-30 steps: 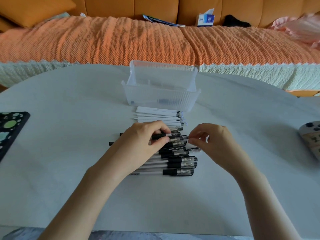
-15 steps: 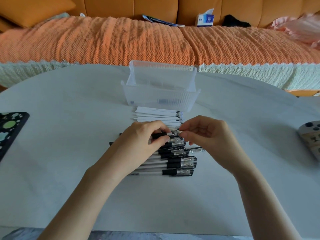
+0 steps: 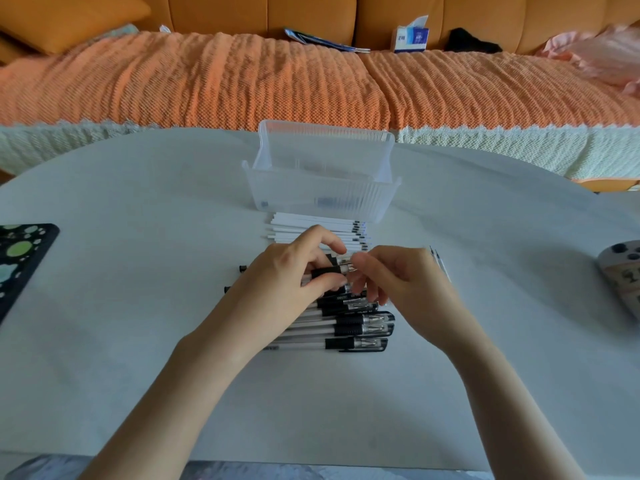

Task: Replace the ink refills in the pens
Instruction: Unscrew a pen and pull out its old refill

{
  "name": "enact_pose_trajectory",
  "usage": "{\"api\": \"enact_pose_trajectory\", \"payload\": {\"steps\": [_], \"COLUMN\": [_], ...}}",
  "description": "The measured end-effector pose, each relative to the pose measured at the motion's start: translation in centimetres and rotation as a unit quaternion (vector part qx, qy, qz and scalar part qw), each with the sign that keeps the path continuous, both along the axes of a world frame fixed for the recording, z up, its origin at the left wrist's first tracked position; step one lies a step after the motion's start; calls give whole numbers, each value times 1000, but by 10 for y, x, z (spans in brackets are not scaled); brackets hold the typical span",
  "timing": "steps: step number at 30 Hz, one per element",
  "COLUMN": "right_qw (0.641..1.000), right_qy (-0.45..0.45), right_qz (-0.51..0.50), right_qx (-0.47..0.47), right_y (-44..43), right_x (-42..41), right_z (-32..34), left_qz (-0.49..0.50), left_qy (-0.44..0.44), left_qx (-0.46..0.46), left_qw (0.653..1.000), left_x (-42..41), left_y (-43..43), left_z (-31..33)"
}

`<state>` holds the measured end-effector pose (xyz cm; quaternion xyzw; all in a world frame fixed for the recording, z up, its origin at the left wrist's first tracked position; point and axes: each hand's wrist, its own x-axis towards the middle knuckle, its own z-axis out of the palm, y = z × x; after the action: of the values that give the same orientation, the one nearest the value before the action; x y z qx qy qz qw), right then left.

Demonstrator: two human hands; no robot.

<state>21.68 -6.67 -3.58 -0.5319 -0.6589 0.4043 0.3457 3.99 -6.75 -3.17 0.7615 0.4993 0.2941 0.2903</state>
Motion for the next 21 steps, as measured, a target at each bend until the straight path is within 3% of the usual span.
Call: {"api": "enact_pose_trajectory", "payload": {"steps": [7, 12, 16, 21], "right_qw": [999, 1000, 1000, 999], "right_qy": [17, -18, 20, -9], "right_qz": [30, 10, 20, 28], "right_qx": [5, -8, 1, 29], "right_y": [0, -1, 1, -2], "right_x": [4, 3, 6, 2], "right_z": [1, 1, 5, 6], "left_qz": [0, 4, 4, -1], "left_qy": [4, 2, 0, -4], "left_qx": [4, 1, -2, 2], "left_qw": [1000, 1000, 1000, 1000], "left_x": [-1, 0, 0, 0], "left_y": [0, 0, -1, -1], "left_z": [-1, 2, 3, 3]}}
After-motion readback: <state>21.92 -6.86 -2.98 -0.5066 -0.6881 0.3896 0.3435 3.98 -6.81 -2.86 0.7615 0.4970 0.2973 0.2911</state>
